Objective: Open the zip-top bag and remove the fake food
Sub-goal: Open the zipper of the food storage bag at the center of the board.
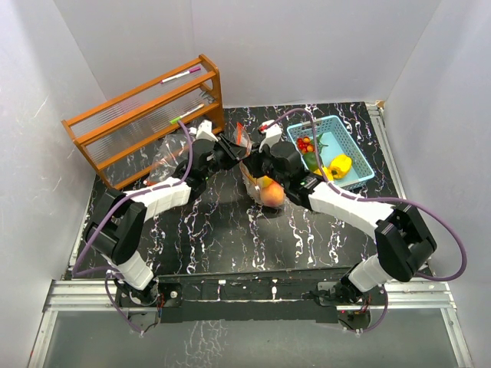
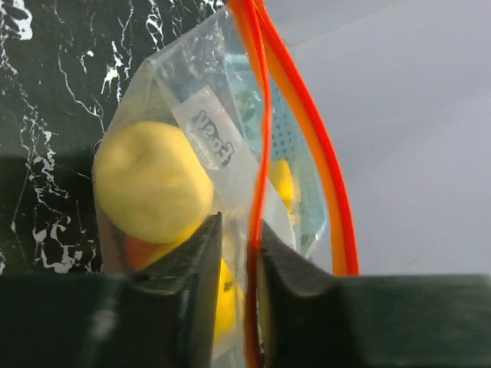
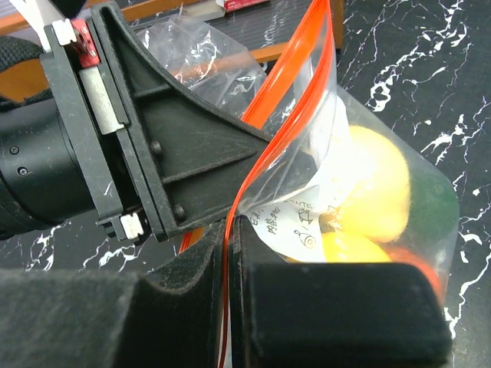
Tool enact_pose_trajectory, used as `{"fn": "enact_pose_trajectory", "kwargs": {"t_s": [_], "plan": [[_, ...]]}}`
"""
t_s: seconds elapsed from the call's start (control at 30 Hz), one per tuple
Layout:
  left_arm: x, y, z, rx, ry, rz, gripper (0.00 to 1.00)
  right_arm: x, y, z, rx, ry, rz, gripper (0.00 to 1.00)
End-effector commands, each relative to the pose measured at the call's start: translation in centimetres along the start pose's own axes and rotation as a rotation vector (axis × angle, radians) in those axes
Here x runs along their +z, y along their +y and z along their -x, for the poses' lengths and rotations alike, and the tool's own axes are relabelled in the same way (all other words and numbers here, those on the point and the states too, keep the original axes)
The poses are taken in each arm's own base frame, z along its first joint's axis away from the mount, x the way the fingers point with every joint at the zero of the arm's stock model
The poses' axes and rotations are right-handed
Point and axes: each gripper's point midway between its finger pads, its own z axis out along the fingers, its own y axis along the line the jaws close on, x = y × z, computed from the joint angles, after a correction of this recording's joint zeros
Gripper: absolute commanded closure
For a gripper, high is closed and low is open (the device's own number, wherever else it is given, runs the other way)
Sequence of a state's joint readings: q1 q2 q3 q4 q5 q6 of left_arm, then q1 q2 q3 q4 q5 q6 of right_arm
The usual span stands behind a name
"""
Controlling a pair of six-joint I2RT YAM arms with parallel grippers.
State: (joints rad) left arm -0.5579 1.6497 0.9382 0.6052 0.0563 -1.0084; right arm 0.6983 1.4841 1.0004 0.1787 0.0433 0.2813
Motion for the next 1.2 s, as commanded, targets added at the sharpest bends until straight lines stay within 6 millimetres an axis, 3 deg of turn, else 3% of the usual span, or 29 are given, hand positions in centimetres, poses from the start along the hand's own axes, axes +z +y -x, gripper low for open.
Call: {"fn": "enact_pose_trajectory", "kwargs": {"t_s": [0.0, 0.13, 0.33, 0.53, 0.83, 0.97, 1.07, 1.17], "plan": [[0.0, -2.6, -0.2, 0.018, 0.035, -0.092, 0.96, -0.3, 1.5, 4.3, -0.010, -0.125, 0.036, 0.92], [-0.8, -3.0, -0.5, 0.034, 0.056, -0.108, 1.00, -1.3, 1.3, 4.4, 0.000, -0.140, 0.023, 0.92], [-3.2, -4.3, 1.3, 0.089, 0.003, -0.089, 1.00, -2.4, 1.0, 6.7, -0.019, -0.178, -0.011, 0.92], [-4.9, -4.8, 2.7, 0.148, -0.034, -0.078, 1.00, -2.8, 2.3, 7.8, -0.025, -0.176, 0.034, 0.92], [-4.8, -3.0, 4.4, 0.142, 0.001, -0.076, 1.00, -1.6, 2.7, 6.9, -0.034, -0.155, 0.041, 0.92], [-6.0, -2.6, 6.4, 0.196, -0.025, -0.042, 1.00, -0.3, 5.0, 6.7, 0.011, -0.141, 0.128, 0.92], [-7.8, -2.6, 8.5, 0.260, -0.080, 0.023, 1.00, 1.7, 9.6, 6.0, 0.046, -0.105, 0.279, 0.92], [-9.9, -3.6, 10.5, 0.334, -0.129, 0.072, 1.00, 2.1, 13.6, 6.4, 0.060, -0.109, 0.396, 0.92]]}}
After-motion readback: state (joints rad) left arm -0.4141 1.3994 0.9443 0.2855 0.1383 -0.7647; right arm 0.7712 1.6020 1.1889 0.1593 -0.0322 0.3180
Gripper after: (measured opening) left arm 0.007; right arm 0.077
